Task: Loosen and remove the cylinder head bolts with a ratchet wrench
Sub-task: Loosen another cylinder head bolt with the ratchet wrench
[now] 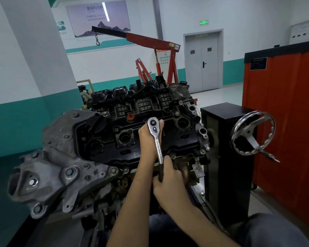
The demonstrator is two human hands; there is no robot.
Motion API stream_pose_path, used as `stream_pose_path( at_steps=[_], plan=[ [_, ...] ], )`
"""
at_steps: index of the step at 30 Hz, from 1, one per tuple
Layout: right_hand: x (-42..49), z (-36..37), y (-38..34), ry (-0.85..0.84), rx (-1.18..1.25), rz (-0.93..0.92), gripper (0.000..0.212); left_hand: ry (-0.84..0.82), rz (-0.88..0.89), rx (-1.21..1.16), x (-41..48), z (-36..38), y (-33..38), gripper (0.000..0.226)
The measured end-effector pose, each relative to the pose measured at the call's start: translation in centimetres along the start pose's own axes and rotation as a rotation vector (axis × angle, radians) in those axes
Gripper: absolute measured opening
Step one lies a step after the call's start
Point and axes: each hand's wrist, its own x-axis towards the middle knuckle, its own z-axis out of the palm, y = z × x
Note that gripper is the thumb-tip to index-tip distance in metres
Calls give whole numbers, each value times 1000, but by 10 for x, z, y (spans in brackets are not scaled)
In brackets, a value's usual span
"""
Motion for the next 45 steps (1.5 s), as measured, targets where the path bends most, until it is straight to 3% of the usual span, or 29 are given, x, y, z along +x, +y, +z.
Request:
stream_pose_path(
  at_steps=[5, 7, 9, 11, 13, 18, 21, 23, 25, 27, 29, 31, 34, 37, 41, 43, 45],
  plan=[
    [32, -87, 26, -247, -238, -117, 29, -115, -9, 40, 8, -4, 3, 56],
    [62, -128, 26, -336, -457, -221, 29, -151, 8, 22, 8, -6, 4, 55],
    [89, -151, 18, -326, -783, -349, 26, -154, 38, 1, 4, -7, 2, 48],
    [96, -153, 13, -247, -904, -397, 22, -96, 34, -36, 1, -4, 0, 45],
    [77, -136, 22, -182, -793, -307, 23, -38, 28, -81, -1, 0, -1, 54],
    [9, -39, 21, -24, -145, -48, 27, -17, 34, -79, -4, 5, -1, 58],
    [2, 2, 8, 20, 28, -11, 30, 16, 6, -23, 0, 4, 0, 55],
    [4, -9, 9, -16, 11, -12, 32, -3, -16, -32, 2, 2, -1, 55],
    [14, -44, 19, -99, -110, -51, 36, -59, -21, -46, 4, -2, -4, 52],
    [36, -90, 29, -201, -286, -112, 28, -119, -10, -22, 6, -4, -2, 48],
    [68, -132, 31, -249, -620, -229, 27, -165, 14, 12, 6, -4, 2, 44],
    [98, -155, 23, -223, -929, -367, 26, -171, 34, 12, 3, -5, 7, 43],
    [110, -153, 11, -136, -1101, -462, 29, -92, 20, -37, -3, -8, 3, 39],
    [70, -125, 22, -52, -930, -329, 31, 3, 6, -102, -10, -1, -1, 44],
    [10, -49, 20, -16, -328, -99, 28, 82, -49, -154, -10, 11, 1, 53],
    [2, -14, 11, -2, -115, -44, 28, 72, -58, -134, -7, 10, -1, 53],
    [3, -6, 8, 5, -49, -37, 27, 36, -53, -91, -7, 5, 1, 54]
  ],
)
